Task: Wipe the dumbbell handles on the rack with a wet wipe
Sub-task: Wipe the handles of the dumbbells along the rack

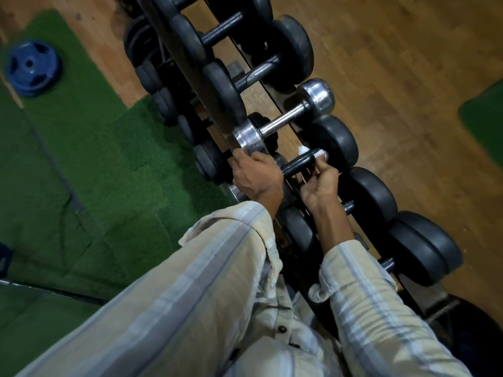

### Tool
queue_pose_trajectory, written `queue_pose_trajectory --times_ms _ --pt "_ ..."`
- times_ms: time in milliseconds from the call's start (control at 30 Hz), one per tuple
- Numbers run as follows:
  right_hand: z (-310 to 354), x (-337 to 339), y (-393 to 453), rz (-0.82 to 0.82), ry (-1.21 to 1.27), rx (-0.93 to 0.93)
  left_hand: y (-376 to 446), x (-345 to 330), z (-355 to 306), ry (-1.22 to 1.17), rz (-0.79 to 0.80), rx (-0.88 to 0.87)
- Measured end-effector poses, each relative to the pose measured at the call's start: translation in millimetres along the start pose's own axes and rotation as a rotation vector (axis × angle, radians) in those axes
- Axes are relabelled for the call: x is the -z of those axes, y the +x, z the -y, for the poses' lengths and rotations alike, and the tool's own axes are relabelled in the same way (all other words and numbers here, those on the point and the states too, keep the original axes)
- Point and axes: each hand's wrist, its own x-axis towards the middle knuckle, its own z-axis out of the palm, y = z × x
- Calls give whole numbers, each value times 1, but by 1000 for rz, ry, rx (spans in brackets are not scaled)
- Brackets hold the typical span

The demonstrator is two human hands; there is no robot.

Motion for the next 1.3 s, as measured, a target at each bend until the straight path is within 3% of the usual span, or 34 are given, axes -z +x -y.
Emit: queue_pose_trajectory --times_ms 233,367,533,600,800,933,1033,1133,1300 --pt "-12 10 -13 11 -445 -35 1 -1 -1 -4 7 29" --pt "-19 5 -31 100 -590 -76 2 -2 0 -4 12 37" --pt "0 -13 -38 -167 -928 104 2 -2 -2 -6 38 60" --pt "5 -12 -45 -193 -992 163 2 0 1 6 60 66" --pt "7 20 -74 -108 -828 275 3 14 6 86 220 65" --pt "18 54 -92 -78 -902 413 -22 28 22 11 274 1" --pt "28 83 -96 -47 -1062 557 -55 37 36 16 287 -4" --pt "26 102 -102 9 -1405 779 -81 35 46 43 286 -20" --pt "20 109 -102 330 -1795 939 -109 28 48 62 297 -9"
